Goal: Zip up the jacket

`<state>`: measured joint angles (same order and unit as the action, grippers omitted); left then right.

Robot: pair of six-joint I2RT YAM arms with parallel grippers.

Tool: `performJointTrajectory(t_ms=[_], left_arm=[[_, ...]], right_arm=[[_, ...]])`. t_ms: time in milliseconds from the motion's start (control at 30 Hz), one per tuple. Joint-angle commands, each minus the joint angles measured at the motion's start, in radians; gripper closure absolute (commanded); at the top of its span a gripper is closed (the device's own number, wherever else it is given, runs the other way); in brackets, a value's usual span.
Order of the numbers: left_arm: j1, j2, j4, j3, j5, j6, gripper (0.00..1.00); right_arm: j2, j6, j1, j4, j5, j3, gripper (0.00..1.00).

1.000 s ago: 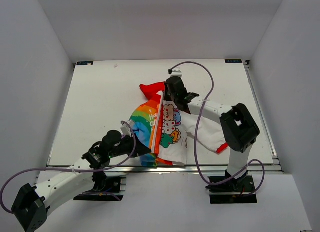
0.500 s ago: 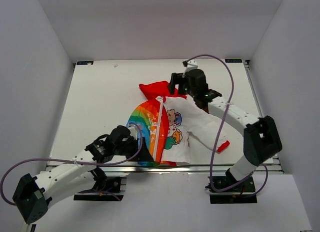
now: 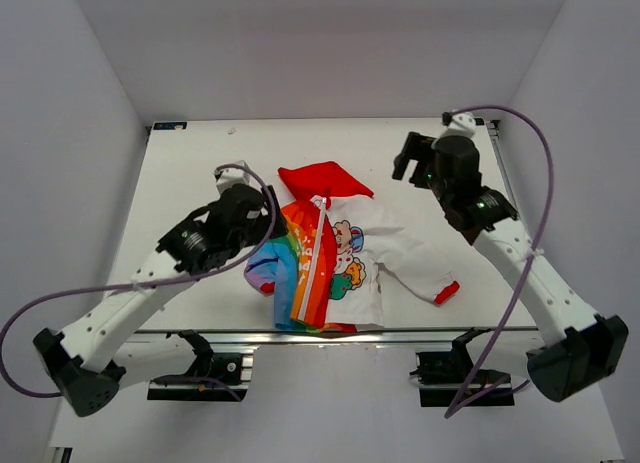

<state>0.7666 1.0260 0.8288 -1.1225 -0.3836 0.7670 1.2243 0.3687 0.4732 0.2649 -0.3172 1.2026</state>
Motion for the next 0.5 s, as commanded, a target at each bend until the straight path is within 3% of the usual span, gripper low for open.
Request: performJointTrajectory(t_ms=[0, 167, 367, 467], left_arm=[[-0.108, 0.043, 0.066, -0.068, -0.267, 0.005, 0.02], [-0.413, -0.023, -0.079, -0.046, -0.019, -0.113, 0.02], [-0.597, 0.048, -0.131, -0.028, 0.197, -0.140, 0.02], [-0.619, 0.080, -0.154, -0.007, 0.216, -0.152, 0.02]], right_arm=[[-0.081, 0.053, -0.016, 0.198, -0.170, -0.035, 0.11], [-0.215, 0.125, -0.016, 0.320, -0.319, -0.104, 0.11], [-0.348, 0.096, -0.016, 0.283, -0.270, -0.247, 0.11], [-0.384, 0.084, -0.016, 0.271, -0.260, -0.282, 0.11]])
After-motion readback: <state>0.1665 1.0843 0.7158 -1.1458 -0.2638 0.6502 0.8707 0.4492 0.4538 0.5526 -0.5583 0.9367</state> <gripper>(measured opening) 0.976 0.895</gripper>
